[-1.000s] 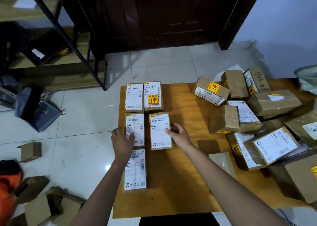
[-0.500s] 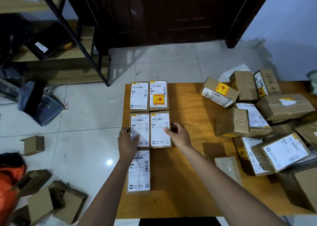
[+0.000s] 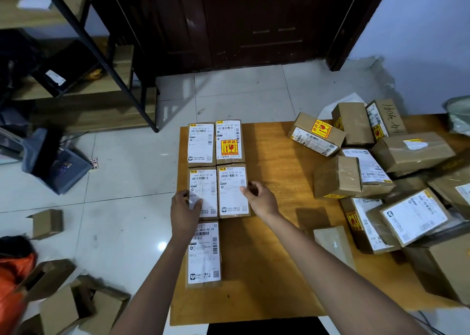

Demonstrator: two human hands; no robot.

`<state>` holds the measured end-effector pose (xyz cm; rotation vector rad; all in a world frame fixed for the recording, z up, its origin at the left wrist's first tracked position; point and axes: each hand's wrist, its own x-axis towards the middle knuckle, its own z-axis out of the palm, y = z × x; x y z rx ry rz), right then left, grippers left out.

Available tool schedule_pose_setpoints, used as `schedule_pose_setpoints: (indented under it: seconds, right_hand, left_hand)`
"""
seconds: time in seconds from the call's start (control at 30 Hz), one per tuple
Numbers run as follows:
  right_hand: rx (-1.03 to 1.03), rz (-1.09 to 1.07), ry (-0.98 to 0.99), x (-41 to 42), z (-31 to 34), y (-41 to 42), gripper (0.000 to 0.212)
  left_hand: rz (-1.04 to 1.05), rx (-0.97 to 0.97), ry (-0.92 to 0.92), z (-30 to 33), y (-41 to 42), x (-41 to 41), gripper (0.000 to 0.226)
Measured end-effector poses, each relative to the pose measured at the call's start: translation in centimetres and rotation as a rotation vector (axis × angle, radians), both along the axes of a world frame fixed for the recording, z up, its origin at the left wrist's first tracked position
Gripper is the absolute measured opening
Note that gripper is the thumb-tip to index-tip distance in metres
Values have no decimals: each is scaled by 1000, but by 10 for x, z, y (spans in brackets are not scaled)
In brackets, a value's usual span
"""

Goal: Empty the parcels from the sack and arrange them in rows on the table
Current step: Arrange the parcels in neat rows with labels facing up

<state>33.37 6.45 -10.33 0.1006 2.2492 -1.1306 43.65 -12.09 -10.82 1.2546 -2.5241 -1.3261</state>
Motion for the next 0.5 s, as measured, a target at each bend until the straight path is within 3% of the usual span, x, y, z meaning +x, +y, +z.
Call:
schedule_pose_setpoints:
  seconds: [0.13,0.3,0.5]
  right_hand:
    - [-3,-59,84,3,7,18,39]
    - [-82,-193,182,14,15,52,10]
    - [-38,-153,210,25,30,91,10]
  left_hand:
    - [63,-49,37,15,5,0,53]
    - [74,-101,244,47,41,0,38]
    - [-195,-50,327,57,119,-7,23]
